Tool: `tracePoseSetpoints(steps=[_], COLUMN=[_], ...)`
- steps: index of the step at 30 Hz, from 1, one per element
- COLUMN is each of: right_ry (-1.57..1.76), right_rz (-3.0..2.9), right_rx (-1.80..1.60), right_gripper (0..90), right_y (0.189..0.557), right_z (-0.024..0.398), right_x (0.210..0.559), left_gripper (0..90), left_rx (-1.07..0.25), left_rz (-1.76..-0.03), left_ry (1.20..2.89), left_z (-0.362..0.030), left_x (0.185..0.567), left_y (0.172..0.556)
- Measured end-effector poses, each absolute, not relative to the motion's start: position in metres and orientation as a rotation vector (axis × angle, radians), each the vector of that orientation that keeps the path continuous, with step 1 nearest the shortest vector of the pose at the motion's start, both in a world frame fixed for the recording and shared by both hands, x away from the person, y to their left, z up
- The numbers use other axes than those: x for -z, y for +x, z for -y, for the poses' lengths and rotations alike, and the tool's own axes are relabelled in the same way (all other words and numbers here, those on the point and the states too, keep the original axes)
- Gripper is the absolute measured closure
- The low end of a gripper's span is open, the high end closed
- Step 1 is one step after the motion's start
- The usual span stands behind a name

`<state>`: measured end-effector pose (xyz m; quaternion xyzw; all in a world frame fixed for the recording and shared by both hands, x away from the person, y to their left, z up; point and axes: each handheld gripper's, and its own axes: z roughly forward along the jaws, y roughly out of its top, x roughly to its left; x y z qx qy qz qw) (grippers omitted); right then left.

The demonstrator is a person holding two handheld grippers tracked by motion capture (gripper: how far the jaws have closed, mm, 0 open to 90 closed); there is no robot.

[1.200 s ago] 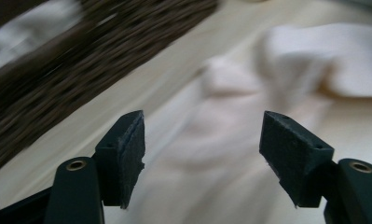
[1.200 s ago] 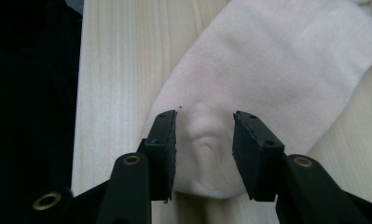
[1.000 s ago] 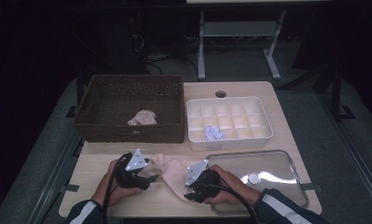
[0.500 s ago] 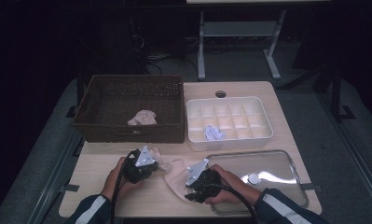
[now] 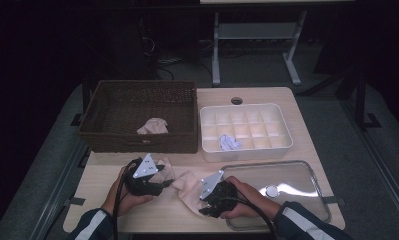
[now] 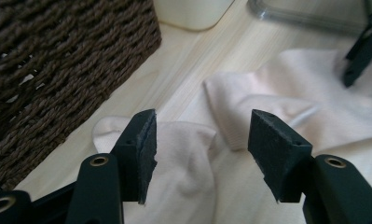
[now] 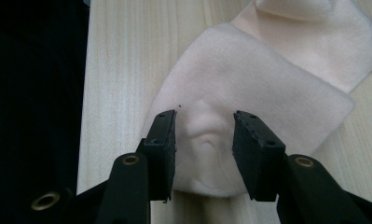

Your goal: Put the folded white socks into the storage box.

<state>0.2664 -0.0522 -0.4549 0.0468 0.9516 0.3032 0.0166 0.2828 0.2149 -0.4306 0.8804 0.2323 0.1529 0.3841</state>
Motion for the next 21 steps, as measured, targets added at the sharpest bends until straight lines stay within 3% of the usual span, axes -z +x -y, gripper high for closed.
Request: tracePoseSetpoints(steps=[8,11,13,16,21], right_ry=[0.12,0.115,0.109,0.115,0.139], right_rz=[-2.968,-2.969,-2.972,-2.973,-2.937], right_rx=[-0.929,-0.932,-0.929,-0.937,-0.989], right_gripper=[59.8,59.6,59.2,61.0,68.9], right_y=[0.266,0.266,0.266,0.266,0.265], right_z=[0.053,0.053,0.053,0.053,0.053], right_x=[0.454,0.454,0.454,0.454,0.45], left_gripper=[41.3,52.1,69.4,88.1,89.1], left_rx=[-0.324,-0.362,-0.378,-0.388,-0.396], left_rz=[-0.508,-0.494,-0.475,-0.481,-0.496], left_ry=[2.352,2.376,2.389,2.395,2.35], left_z=[-0.2,-0.192,-0.19,-0.192,-0.196], left_x=[0.445,0.449,0.451,0.452,0.447], left_y=[0.279,0.282,0.283,0.283,0.283])
